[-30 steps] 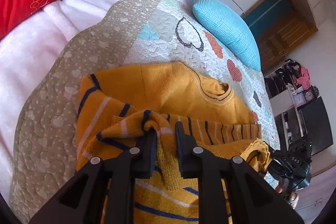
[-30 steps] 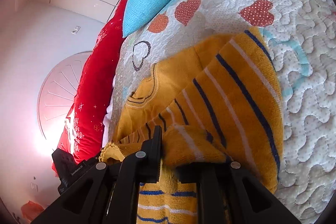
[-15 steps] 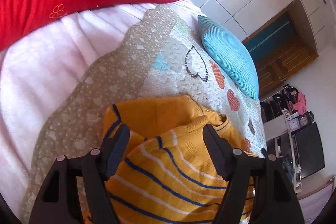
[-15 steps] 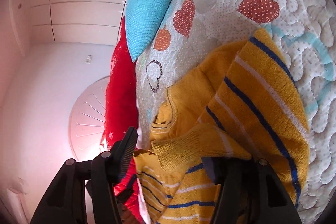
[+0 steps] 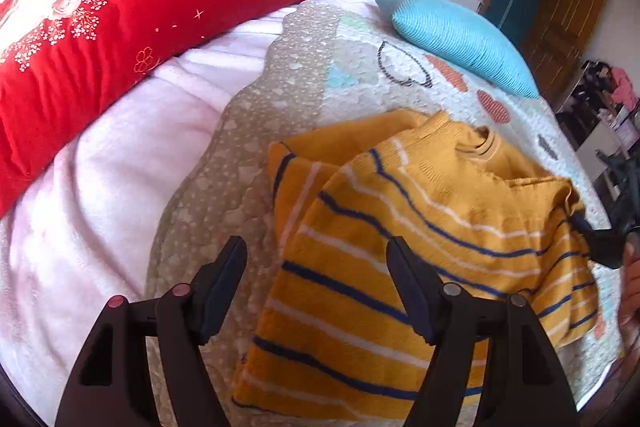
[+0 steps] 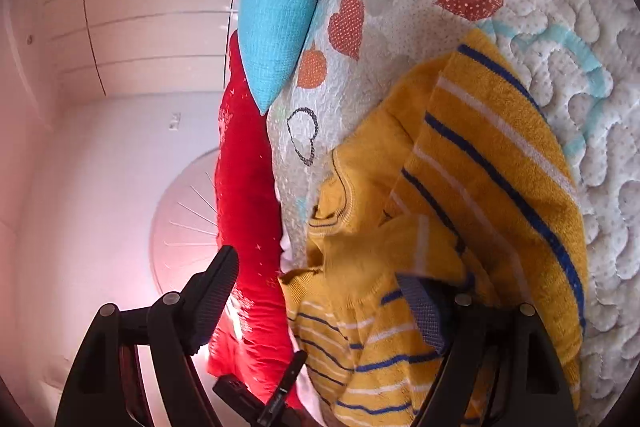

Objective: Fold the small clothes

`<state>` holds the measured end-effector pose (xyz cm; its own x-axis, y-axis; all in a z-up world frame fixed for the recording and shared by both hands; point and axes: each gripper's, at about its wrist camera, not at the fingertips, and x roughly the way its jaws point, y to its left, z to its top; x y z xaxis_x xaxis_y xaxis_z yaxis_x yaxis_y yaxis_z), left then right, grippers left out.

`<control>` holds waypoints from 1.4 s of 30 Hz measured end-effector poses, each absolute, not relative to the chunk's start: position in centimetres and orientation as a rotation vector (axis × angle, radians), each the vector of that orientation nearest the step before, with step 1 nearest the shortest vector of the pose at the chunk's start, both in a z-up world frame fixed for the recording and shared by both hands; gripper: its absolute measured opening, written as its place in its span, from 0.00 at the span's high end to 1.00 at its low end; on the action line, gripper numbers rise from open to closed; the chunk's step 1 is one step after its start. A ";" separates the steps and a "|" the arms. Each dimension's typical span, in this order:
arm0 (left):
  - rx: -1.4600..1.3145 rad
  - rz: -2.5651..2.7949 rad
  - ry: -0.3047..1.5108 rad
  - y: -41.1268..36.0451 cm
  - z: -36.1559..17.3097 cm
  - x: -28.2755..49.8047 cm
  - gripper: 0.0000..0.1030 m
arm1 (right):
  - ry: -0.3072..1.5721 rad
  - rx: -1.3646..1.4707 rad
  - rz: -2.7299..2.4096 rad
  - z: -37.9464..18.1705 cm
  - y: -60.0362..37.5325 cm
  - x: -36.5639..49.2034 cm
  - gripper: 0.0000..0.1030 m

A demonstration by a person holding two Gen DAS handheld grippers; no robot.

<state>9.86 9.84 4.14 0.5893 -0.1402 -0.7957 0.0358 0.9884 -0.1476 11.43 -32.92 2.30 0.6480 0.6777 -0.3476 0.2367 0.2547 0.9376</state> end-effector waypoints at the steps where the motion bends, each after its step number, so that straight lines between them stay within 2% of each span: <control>1: -0.108 -0.088 0.939 9.9 3.6 9.8 0.31 | 0.873 1.277 0.365 2.9 -32.8 10.7 0.18; 6: -0.177 -0.093 0.924 10.8 2.3 9.2 0.30 | 0.919 1.039 0.355 6.3 -31.7 8.1 0.18; 10: -0.194 -0.074 0.893 11.1 1.4 8.4 0.24 | 0.976 0.734 0.296 8.0 -28.4 7.4 0.20; 15: -0.232 -0.060 0.875 11.8 0.6 8.2 0.16 | 1.039 0.438 0.293 6.4 -23.5 9.4 0.26; 18: -0.253 -0.072 0.878 12.0 0.1 8.3 0.14 | 1.068 0.382 0.165 3.9 -24.1 12.4 0.26; 20: -0.275 -0.085 0.879 12.3 0.0 8.3 0.13 | 1.092 0.374 0.029 2.5 -26.2 14.0 0.36; 22: -0.291 -0.095 0.879 12.5 0.0 8.3 0.13 | 1.078 0.383 -0.077 2.4 -28.3 14.6 0.38; 26: -0.308 -0.103 0.874 12.7 0.0 8.3 0.13 | 1.020 0.354 -0.210 5.3 -30.4 13.6 0.37; 32: -0.312 -0.106 0.874 12.7 0.0 8.3 0.12 | 0.988 0.350 -0.017 8.5 -28.1 6.5 0.37; 36: -0.293 -0.095 0.877 12.5 0.1 8.3 0.12 | 1.053 0.218 0.072 6.1 -24.1 3.4 0.37; 40: -0.233 -0.044 0.863 12.5 0.9 7.6 0.12 | 1.181 0.036 -0.158 2.1 -25.7 2.5 0.38; 42: -0.206 0.008 0.846 13.1 1.4 6.9 0.12 | 1.158 0.120 -0.177 3.5 -26.7 1.9 0.38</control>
